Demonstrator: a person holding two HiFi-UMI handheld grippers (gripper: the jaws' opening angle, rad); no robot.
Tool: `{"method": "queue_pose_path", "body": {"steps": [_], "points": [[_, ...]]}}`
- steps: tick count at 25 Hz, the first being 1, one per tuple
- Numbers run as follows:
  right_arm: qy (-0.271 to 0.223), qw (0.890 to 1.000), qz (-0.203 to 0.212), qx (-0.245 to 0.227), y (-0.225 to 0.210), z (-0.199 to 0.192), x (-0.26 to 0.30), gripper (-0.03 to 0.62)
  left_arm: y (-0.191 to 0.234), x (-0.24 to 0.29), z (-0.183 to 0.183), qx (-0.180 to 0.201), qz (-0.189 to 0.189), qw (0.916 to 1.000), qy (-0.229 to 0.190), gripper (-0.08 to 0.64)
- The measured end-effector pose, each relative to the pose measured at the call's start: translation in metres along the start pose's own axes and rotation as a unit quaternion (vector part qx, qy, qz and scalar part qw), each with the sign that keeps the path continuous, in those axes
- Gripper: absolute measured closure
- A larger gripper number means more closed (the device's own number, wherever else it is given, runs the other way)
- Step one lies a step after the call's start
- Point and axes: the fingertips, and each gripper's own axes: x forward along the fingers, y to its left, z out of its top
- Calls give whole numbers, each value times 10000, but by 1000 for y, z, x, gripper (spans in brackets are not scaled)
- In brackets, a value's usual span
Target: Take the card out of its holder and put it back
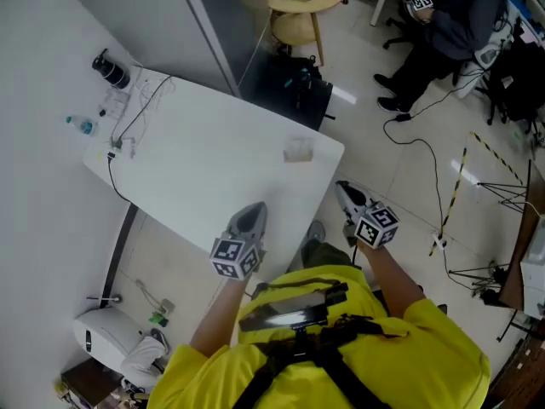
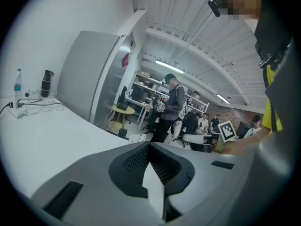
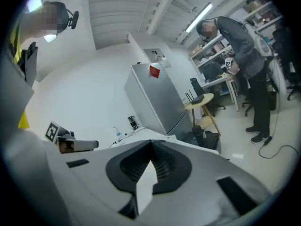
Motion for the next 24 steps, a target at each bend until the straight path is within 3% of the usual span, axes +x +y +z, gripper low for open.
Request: {"method": "queue_pose_path", "body": {"steps": [6,12,16,24], "points": [[117,9981,-368,-475,69,-15,-27,588,-6,-19,-4,160,-227,9996,28,560],[147,9964,-672,-494,114,-61,-56,588,-28,-40,-18,359,-512,9980,40,560],[108,9947,-922,-439,125,-85,-82,588,-35,-47,-30,494,-652,9966,67,558],[86,9910,-1290,-335,127,-102,-105,588,-44,-79,-47,402,-718,9965,110,515]]}}
